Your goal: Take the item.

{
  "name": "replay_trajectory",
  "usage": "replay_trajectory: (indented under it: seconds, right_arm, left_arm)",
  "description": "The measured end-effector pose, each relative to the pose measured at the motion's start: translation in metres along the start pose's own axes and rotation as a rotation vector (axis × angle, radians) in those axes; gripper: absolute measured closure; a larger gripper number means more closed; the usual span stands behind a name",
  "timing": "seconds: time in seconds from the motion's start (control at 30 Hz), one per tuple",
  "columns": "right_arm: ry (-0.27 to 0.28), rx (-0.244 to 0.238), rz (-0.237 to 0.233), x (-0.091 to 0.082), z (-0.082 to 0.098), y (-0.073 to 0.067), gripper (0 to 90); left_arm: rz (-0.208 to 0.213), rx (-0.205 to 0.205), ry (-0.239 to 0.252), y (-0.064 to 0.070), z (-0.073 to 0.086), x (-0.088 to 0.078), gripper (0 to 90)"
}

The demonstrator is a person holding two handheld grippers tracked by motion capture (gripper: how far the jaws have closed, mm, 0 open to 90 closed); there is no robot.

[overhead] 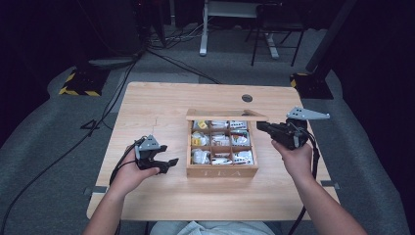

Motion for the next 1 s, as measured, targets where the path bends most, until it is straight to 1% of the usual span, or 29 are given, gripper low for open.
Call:
replay_trajectory:
  seconds: [0.07,0.27,0.3,0.33,0.37,0.4,0.5,0.53,0.57,0.63,0.73,0.8,0.97,1.0]
  right_arm:
    - [-0.001,0.000,-0.003,0.000,0.000,0.000,90.0]
    - [0.001,-0.002,-0.009,0.000,-0.001,-0.001,90.0]
    - [0.002,-0.003,-0.009,0.001,-0.001,-0.002,90.0]
    - [0.000,-0.004,-0.009,0.001,-0.001,-0.002,90.0]
    - [0.000,-0.002,-0.009,0.001,-0.002,-0.002,90.0]
    - [0.000,-0.003,-0.008,0.001,-0.002,-0.001,90.0]
    - [-0.006,0.002,-0.008,0.001,-0.003,-0.001,90.0]
    - [-0.007,0.003,-0.008,0.001,-0.003,-0.001,90.0]
    - [-0.007,0.006,-0.009,0.001,-0.003,-0.001,90.0]
    - [-0.008,0.009,-0.013,0.001,-0.004,-0.001,90.0]
    - [-0.007,0.010,-0.015,0.001,-0.004,-0.001,90.0]
    - [-0.007,0.010,-0.016,0.001,-0.004,-0.001,90.0]
    - [-0.013,0.010,-0.014,0.001,-0.005,-0.001,90.0]
    - [-0.014,0.011,-0.012,0.001,-0.005,-0.001,90.0]
  left_arm:
    - [0.013,-0.006,0.019,0.001,-0.004,-0.002,30.2]
    - [0.026,-0.022,0.073,0.003,-0.017,-0.005,30.3]
    - [0.037,-0.029,0.079,0.004,-0.019,-0.006,30.4]
    - [0.038,-0.021,0.084,0.004,-0.021,-0.006,30.5]
    - [0.041,-0.024,0.087,0.006,-0.023,-0.006,30.6]
    - [0.039,-0.012,0.087,0.006,-0.025,-0.006,30.6]
    - [0.047,0.002,0.091,0.009,-0.031,-0.005,30.6]
    - [0.052,-0.003,0.089,0.011,-0.032,-0.004,30.6]
    - [0.051,0.012,0.087,0.011,-0.034,-0.004,30.7]
    - [0.058,0.009,0.087,0.015,-0.037,-0.002,30.9]
    - [0.056,0.034,0.086,0.018,-0.043,0.000,31.2]
    - [0.068,0.038,0.084,0.022,-0.047,0.002,31.2]
    - [0.079,0.067,0.084,0.031,-0.057,0.007,31.9]
    - [0.085,0.064,0.083,0.033,-0.059,0.008,32.0]
Point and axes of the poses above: each handheld gripper's, and its own axes: x roughly forward along the jaws, z roughly out of its underside, y roughly to its right, the point moved 1 cm from there along x, roughly forward along the jaws, and after that the axes turned 7 degrees about -z, right-handed, at the moved point
